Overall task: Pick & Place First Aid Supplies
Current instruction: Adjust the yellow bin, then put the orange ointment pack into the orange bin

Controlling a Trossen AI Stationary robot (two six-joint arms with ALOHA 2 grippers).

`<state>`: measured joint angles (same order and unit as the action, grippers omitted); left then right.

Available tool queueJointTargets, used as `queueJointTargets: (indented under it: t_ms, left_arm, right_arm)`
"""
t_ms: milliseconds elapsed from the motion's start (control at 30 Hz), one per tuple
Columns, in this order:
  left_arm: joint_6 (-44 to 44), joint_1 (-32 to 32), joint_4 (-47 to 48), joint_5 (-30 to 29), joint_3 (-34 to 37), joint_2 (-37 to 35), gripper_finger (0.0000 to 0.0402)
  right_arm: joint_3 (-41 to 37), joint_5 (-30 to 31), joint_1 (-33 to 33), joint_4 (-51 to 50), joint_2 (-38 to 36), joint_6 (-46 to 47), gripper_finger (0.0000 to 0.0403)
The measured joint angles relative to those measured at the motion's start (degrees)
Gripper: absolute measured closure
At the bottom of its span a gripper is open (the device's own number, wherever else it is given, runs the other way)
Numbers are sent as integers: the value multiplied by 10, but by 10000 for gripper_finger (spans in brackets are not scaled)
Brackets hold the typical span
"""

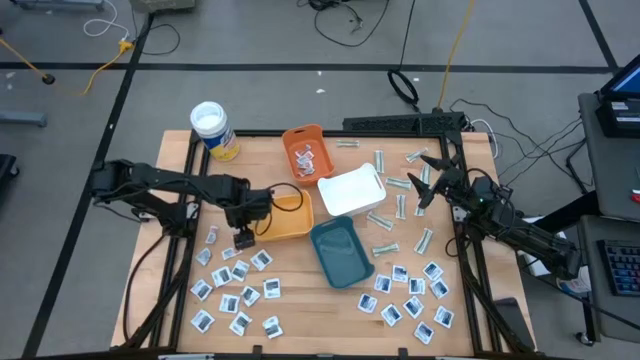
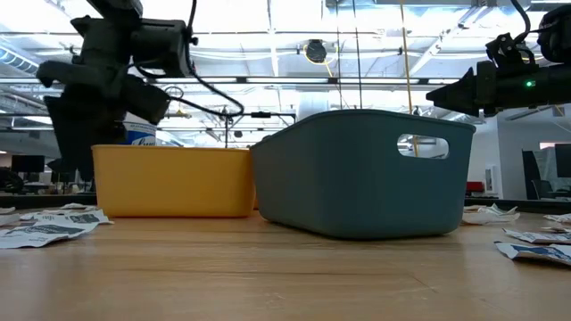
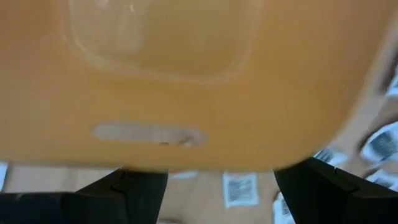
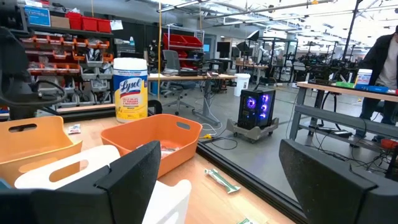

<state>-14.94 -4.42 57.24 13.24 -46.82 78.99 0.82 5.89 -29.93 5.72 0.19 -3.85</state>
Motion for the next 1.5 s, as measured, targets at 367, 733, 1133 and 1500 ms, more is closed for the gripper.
queueJointTargets:
  t_ms: [367, 733, 1133, 1500]
  left_arm:
    - [-46, 5, -51, 28, -8, 5, 117]
    - [-66, 5, -84, 32, -8, 5, 117]
    - [-74, 5, -89, 32, -8, 5, 117]
    - [-6, -15, 13, -79, -8, 5, 117]
  right_arm:
    - [0, 0, 0, 0, 0, 0, 80]
    - [0, 0, 0, 0, 0, 0, 80]
    - [0, 0, 0, 0, 0, 0, 80]
    - [0, 0, 0, 0, 0, 0, 80]
